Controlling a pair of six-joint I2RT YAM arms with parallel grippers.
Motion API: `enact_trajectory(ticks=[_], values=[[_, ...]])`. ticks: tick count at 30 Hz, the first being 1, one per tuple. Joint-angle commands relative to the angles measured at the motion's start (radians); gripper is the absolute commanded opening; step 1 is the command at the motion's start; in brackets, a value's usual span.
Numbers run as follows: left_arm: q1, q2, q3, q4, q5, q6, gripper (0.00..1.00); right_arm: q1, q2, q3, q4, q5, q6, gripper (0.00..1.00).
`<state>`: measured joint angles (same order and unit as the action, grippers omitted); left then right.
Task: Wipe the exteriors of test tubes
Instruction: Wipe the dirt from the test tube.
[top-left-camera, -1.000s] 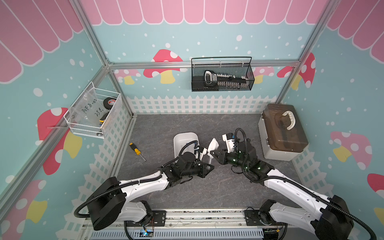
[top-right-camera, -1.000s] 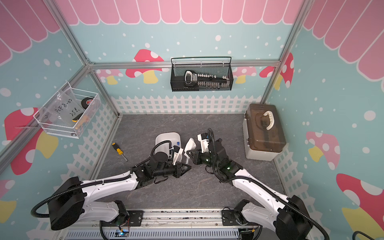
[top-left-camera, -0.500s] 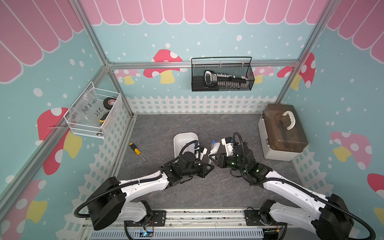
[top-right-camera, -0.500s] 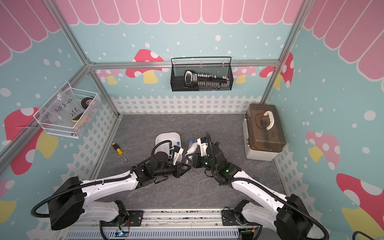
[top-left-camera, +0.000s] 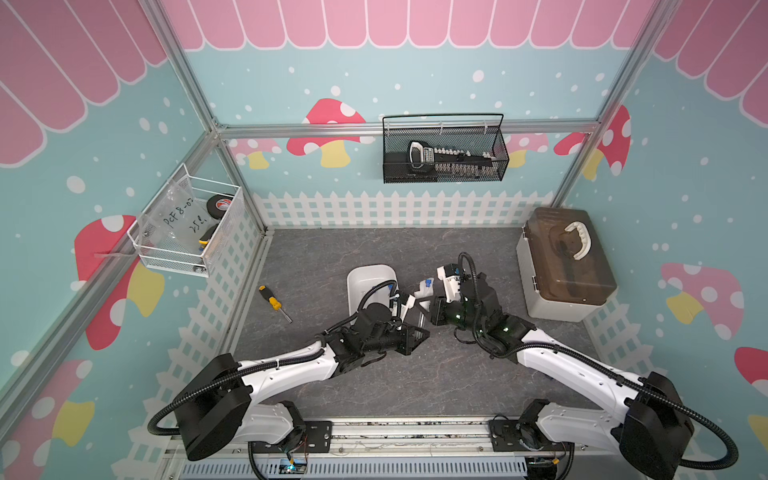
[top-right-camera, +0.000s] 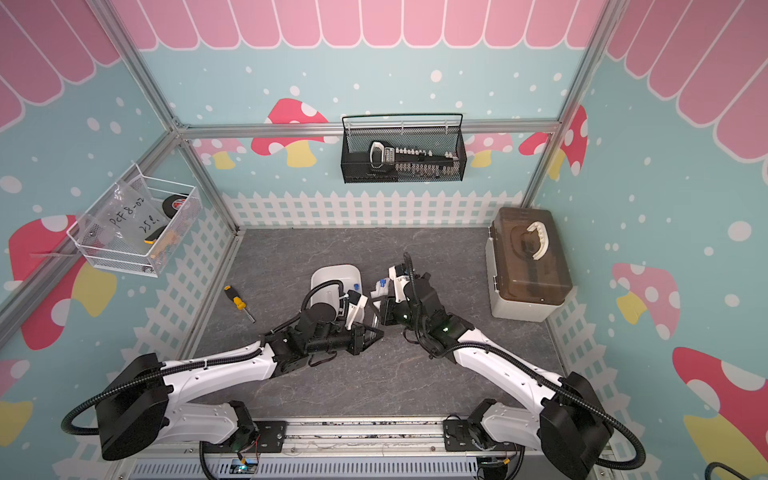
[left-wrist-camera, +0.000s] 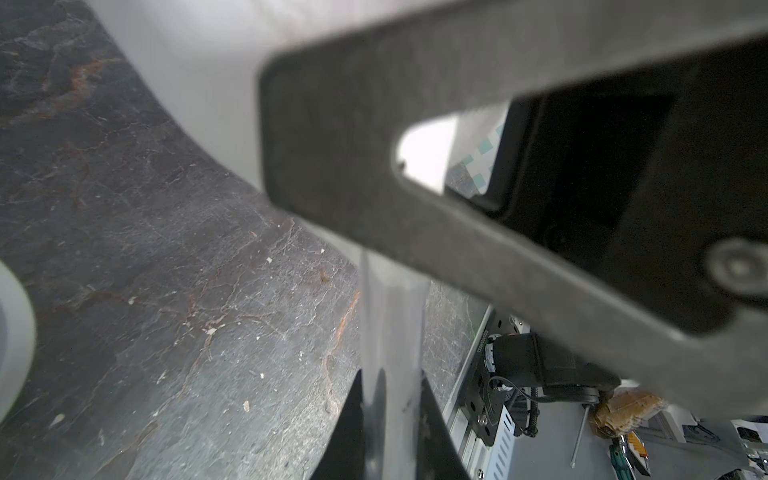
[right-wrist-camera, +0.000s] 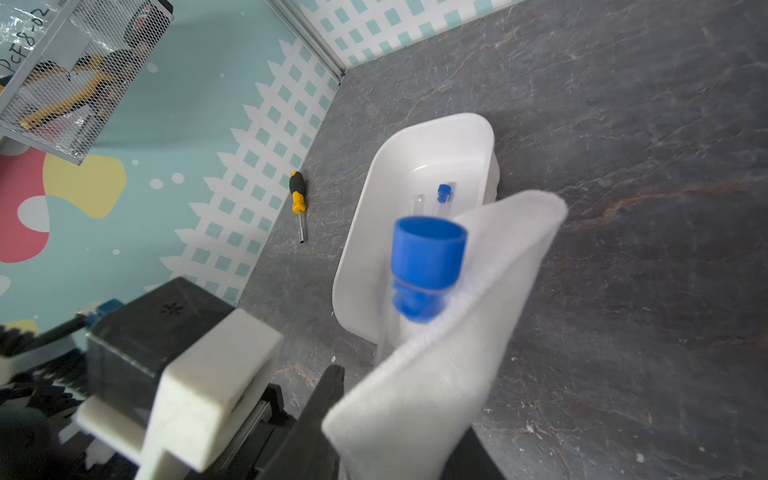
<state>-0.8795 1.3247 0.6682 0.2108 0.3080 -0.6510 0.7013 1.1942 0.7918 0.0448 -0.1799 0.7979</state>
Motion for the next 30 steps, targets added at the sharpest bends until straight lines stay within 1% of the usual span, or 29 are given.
enact_trajectory(ticks=[1, 6, 10, 16, 20, 24, 28, 30], values=[[-0.012, -0.011, -0.010, 0.016, 0.020, -0.012, 0.05, -0.018, 0.008, 0.046, -0.014, 0.021, -0.044, 0.29], [-0.012, -0.009, -0.009, 0.019, 0.020, -0.012, 0.05, -0.037, 0.019, 0.066, -0.011, 0.014, -0.055, 0.27], [-0.011, -0.004, -0.011, 0.040, 0.019, -0.019, 0.05, -0.033, 0.021, 0.057, -0.004, -0.035, -0.035, 0.26], [0.002, 0.003, -0.010, 0.076, 0.016, -0.034, 0.05, 0.024, -0.030, -0.035, 0.028, -0.032, 0.029, 0.26], [0.005, 0.000, 0.002, 0.055, 0.017, -0.021, 0.05, 0.065, -0.080, -0.101, 0.038, 0.001, 0.075, 0.26], [0.005, -0.001, 0.003, 0.048, 0.021, -0.016, 0.05, 0.077, -0.097, -0.149, 0.074, 0.021, 0.101, 0.25], [0.005, -0.007, -0.005, 0.044, 0.028, -0.022, 0.05, 0.070, -0.085, -0.119, 0.066, 0.070, 0.064, 0.23], [0.004, -0.011, -0.012, 0.045, 0.028, -0.024, 0.05, 0.051, -0.062, -0.087, 0.067, 0.067, 0.042, 0.23]])
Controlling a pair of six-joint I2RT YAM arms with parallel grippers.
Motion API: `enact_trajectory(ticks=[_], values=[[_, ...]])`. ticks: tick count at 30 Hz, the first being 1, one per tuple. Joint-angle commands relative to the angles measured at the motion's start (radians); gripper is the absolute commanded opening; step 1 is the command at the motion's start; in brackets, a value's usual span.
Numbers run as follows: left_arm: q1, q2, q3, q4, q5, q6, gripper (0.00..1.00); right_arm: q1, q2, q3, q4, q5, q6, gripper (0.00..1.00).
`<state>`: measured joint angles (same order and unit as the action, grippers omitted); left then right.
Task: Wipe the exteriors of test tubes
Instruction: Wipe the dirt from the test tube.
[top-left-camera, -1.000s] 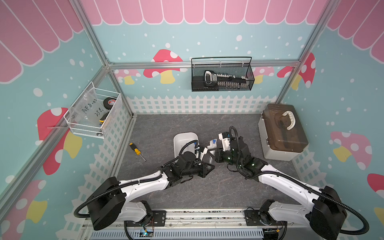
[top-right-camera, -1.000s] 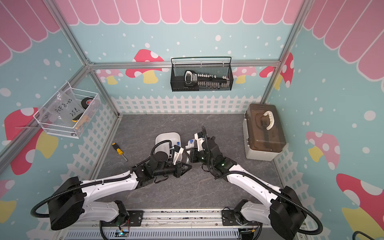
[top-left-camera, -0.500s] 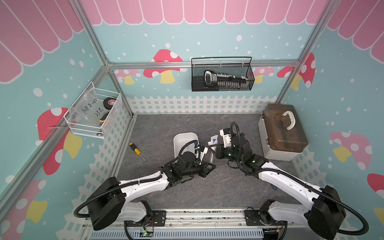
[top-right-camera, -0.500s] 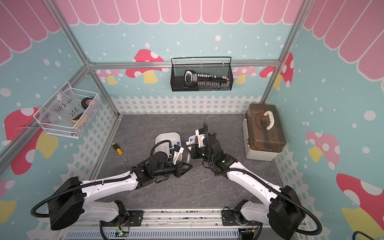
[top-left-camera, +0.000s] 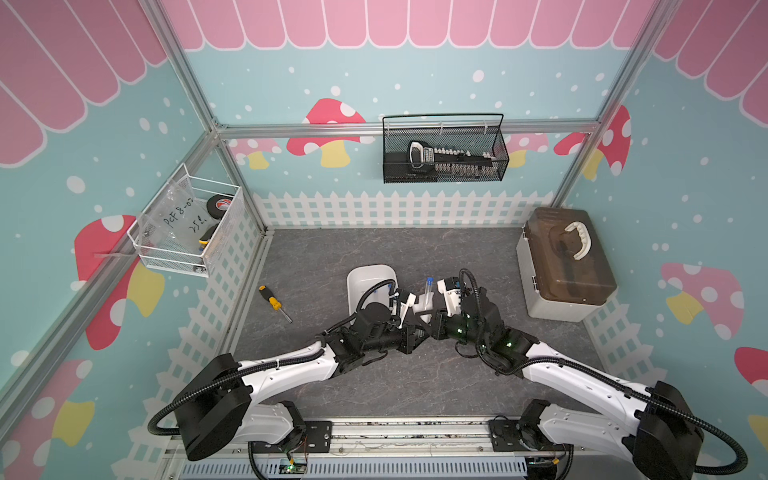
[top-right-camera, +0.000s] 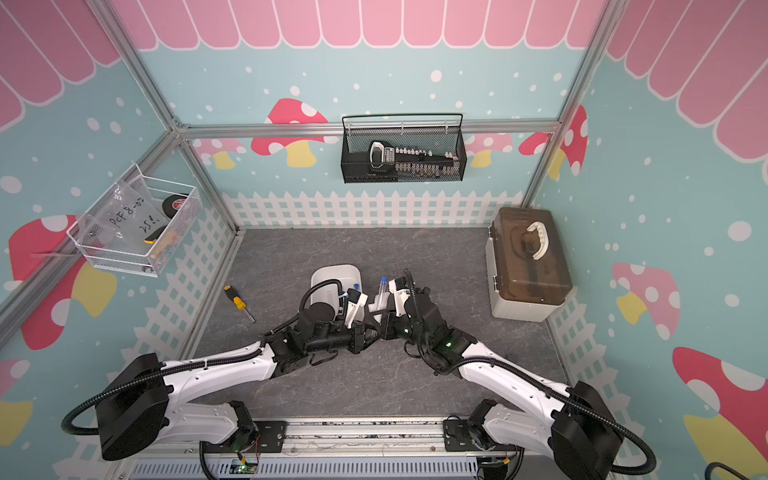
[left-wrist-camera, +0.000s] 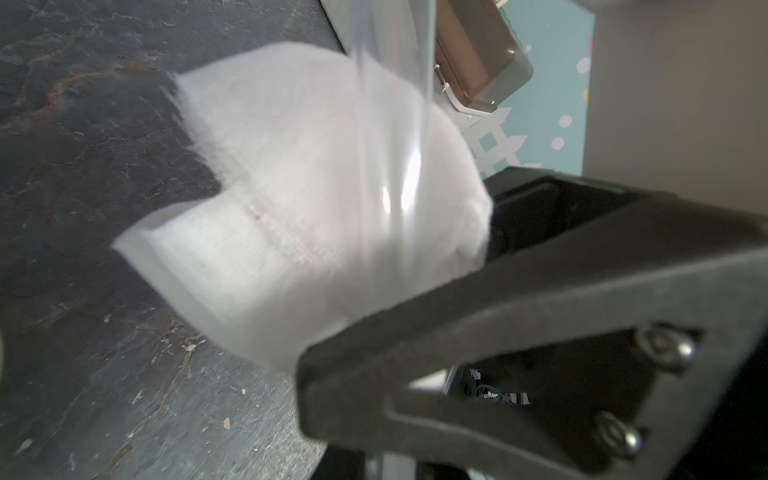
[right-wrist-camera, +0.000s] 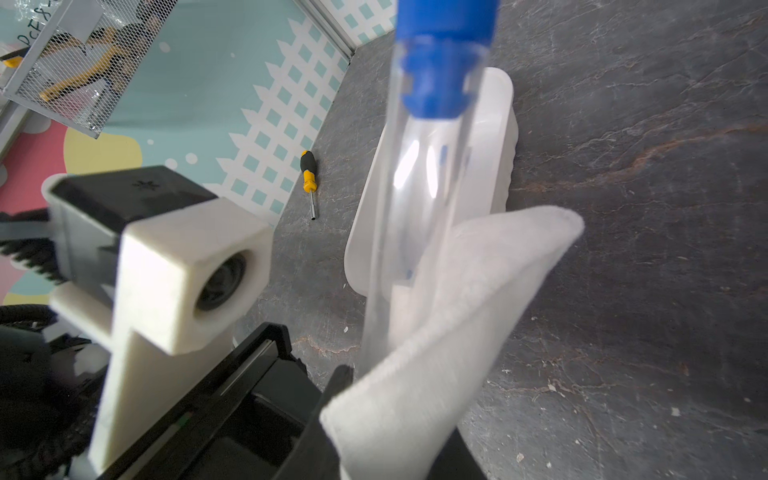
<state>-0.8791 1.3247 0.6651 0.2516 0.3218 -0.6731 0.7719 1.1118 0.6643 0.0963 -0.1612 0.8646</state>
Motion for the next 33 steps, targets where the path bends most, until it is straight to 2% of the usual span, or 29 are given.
enact_trajectory(ticks=[1, 11, 20, 26, 33], values=[[0.005, -0.013, -0.012, 0.003, 0.015, -0.003, 0.05, -0.034, 0.037, 0.061, 0.015, 0.035, -0.041, 0.23], [0.002, -0.019, -0.032, 0.013, 0.029, -0.013, 0.05, -0.180, 0.148, 0.240, 0.008, -0.093, -0.132, 0.22], [0.002, -0.015, -0.032, 0.018, 0.038, -0.014, 0.05, -0.200, 0.165, 0.245, 0.003, -0.086, -0.131, 0.22], [0.003, -0.024, -0.027, 0.016, 0.016, -0.010, 0.05, -0.173, 0.145, 0.201, 0.020, -0.132, -0.087, 0.21], [0.008, -0.025, -0.016, 0.012, 0.008, -0.005, 0.05, -0.031, 0.094, 0.069, 0.053, -0.070, -0.004, 0.21]])
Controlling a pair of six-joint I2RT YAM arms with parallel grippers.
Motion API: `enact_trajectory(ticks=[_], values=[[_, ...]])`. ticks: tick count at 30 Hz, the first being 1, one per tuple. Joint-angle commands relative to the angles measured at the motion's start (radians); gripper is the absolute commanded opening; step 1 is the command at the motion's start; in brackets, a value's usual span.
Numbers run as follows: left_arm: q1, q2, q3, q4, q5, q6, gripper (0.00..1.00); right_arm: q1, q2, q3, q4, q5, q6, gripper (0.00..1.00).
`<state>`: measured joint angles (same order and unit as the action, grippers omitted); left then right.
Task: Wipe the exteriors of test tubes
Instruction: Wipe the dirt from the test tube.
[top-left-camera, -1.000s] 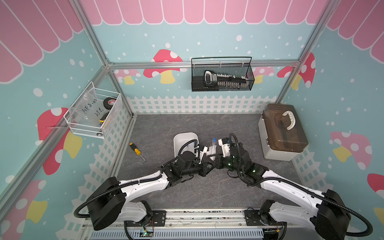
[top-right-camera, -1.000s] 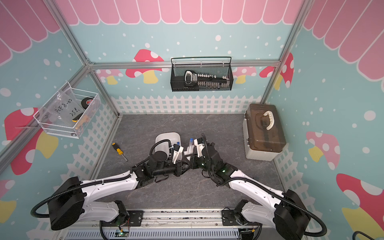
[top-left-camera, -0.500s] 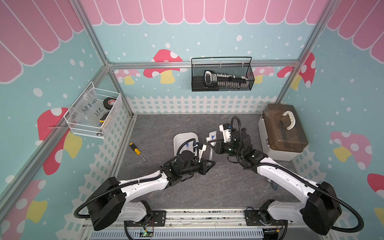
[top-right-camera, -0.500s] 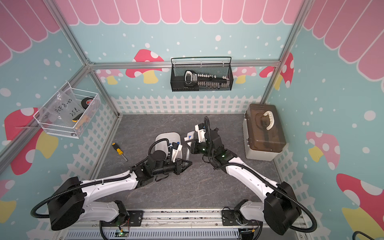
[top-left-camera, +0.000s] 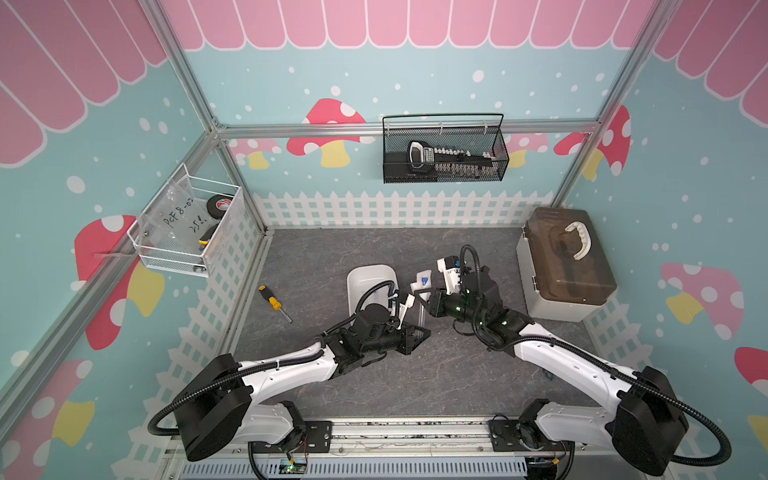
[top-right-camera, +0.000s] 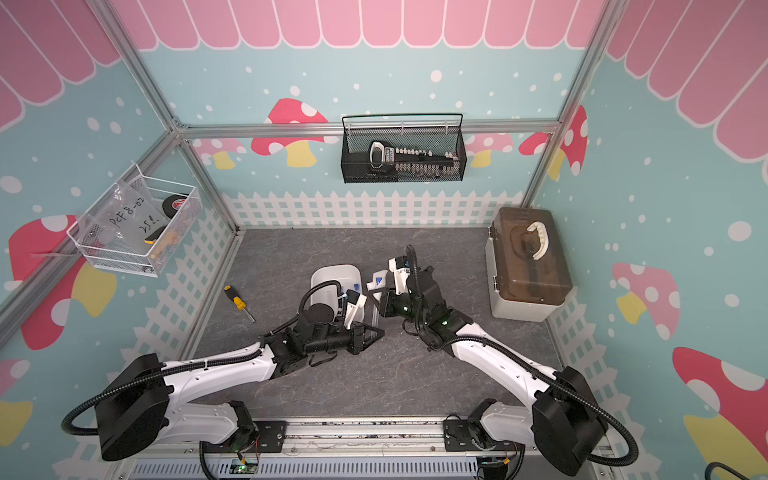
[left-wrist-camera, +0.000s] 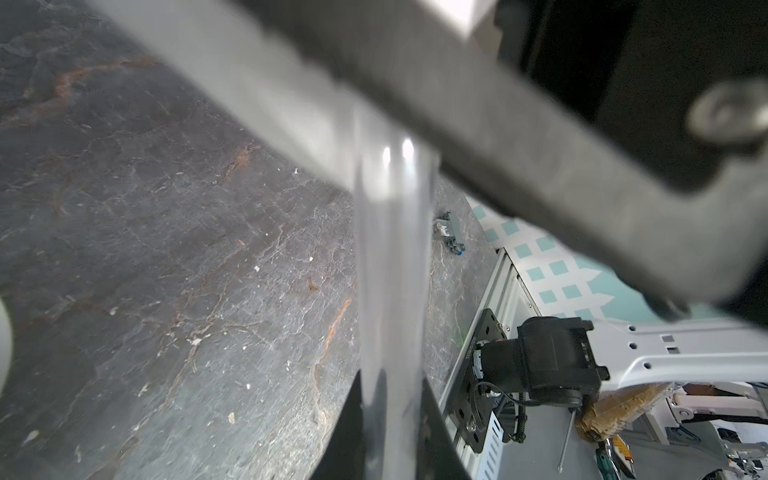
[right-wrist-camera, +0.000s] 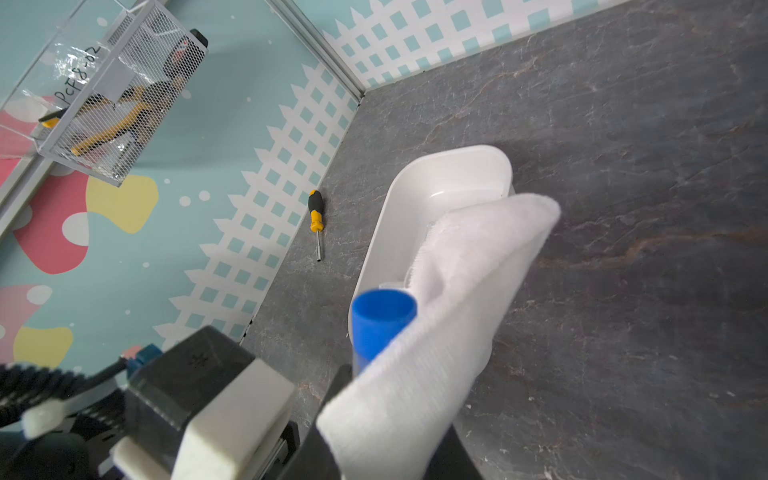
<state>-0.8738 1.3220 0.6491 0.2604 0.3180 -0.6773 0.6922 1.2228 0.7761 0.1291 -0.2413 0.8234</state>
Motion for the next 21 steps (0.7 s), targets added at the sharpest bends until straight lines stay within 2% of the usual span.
enact_trajectory(ticks=[1, 5, 9, 17, 21], values=[[0.002, -0.021, 0.000, 0.003, 0.012, 0.000, 0.05, 0.060, -0.023, -0.062, 0.035, 0.018, 0.052, 0.21], [0.002, -0.018, -0.002, 0.004, 0.016, -0.002, 0.05, 0.067, -0.034, -0.097, 0.063, 0.058, 0.069, 0.21], [0.002, -0.020, -0.004, 0.001, 0.019, -0.002, 0.05, 0.049, 0.000, -0.045, 0.035, 0.069, 0.025, 0.21], [0.002, -0.036, -0.023, 0.000, 0.026, -0.011, 0.05, -0.091, 0.072, 0.102, 0.011, -0.007, -0.045, 0.20], [0.002, -0.048, -0.022, -0.009, 0.018, -0.010, 0.05, -0.109, 0.091, 0.159, -0.021, -0.041, -0.071, 0.20]])
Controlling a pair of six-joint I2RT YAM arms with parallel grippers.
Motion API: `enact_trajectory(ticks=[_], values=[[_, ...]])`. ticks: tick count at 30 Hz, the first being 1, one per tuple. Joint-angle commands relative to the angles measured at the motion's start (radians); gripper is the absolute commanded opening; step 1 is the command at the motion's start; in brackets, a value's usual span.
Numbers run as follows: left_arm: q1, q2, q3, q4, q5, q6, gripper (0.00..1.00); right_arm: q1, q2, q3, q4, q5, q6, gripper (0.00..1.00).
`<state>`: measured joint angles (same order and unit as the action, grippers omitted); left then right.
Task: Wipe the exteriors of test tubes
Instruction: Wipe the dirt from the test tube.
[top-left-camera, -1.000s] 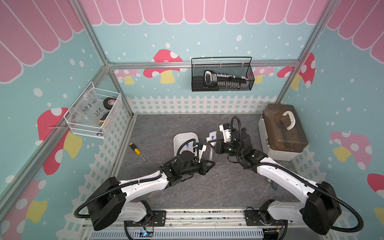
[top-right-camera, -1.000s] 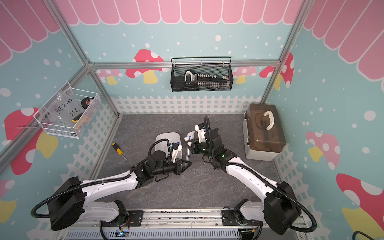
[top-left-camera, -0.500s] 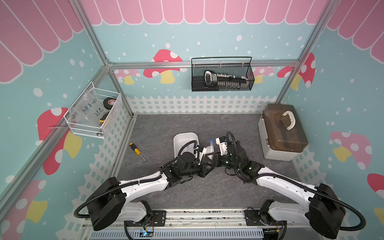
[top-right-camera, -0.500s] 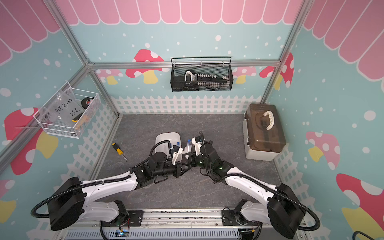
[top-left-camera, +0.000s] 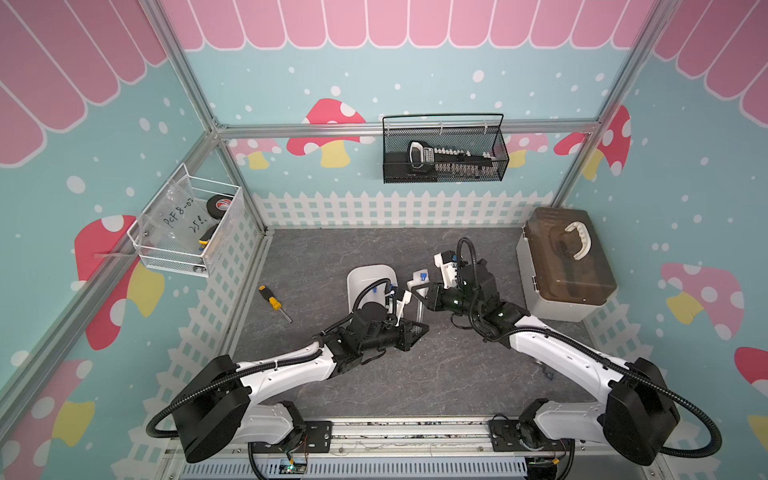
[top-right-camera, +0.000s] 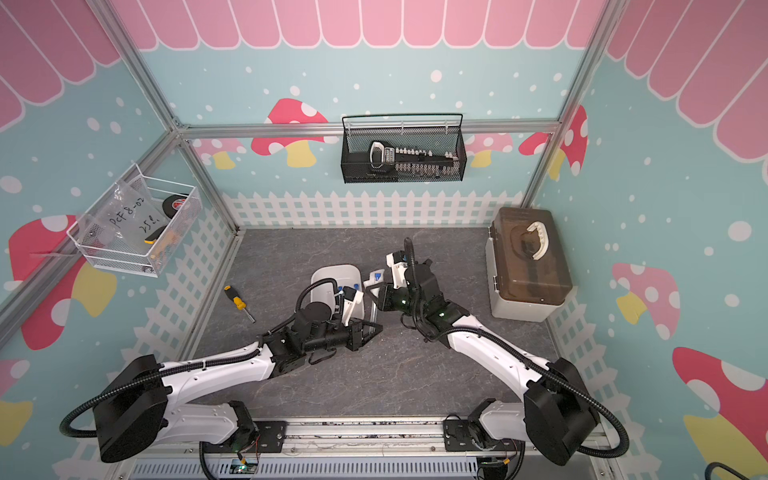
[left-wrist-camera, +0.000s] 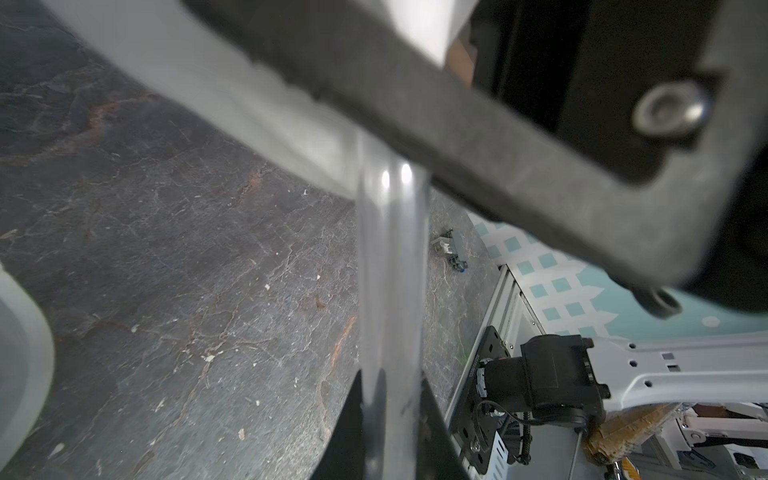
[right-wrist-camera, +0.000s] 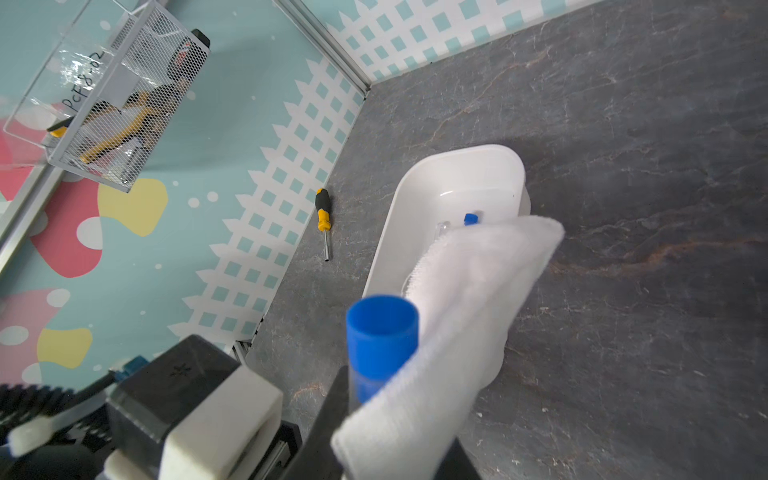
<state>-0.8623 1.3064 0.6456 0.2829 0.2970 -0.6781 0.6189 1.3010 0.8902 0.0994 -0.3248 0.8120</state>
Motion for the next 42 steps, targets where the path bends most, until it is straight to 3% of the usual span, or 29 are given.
enact_trajectory(ticks=[1, 7, 13, 19, 31, 42], values=[[-0.010, -0.033, -0.018, -0.031, 0.037, -0.009, 0.05, -0.035, 0.012, 0.046, 0.009, 0.034, -0.056, 0.21], [-0.009, -0.030, -0.012, -0.034, 0.030, -0.007, 0.05, -0.022, -0.037, -0.040, 0.025, 0.020, 0.000, 0.20], [-0.007, -0.029, 0.001, -0.079, 0.001, 0.013, 0.05, 0.068, -0.144, -0.207, 0.056, 0.080, 0.075, 0.21], [-0.007, -0.043, 0.001, -0.114, -0.049, 0.024, 0.05, 0.086, -0.151, -0.294, 0.109, 0.059, 0.146, 0.20], [-0.014, -0.097, -0.029, -0.151, -0.087, 0.021, 0.05, -0.059, 0.040, -0.034, 0.051, -0.061, 0.005, 0.19], [-0.014, -0.096, -0.015, -0.156, -0.059, 0.035, 0.05, -0.091, 0.095, 0.078, 0.041, -0.046, -0.040, 0.19]])
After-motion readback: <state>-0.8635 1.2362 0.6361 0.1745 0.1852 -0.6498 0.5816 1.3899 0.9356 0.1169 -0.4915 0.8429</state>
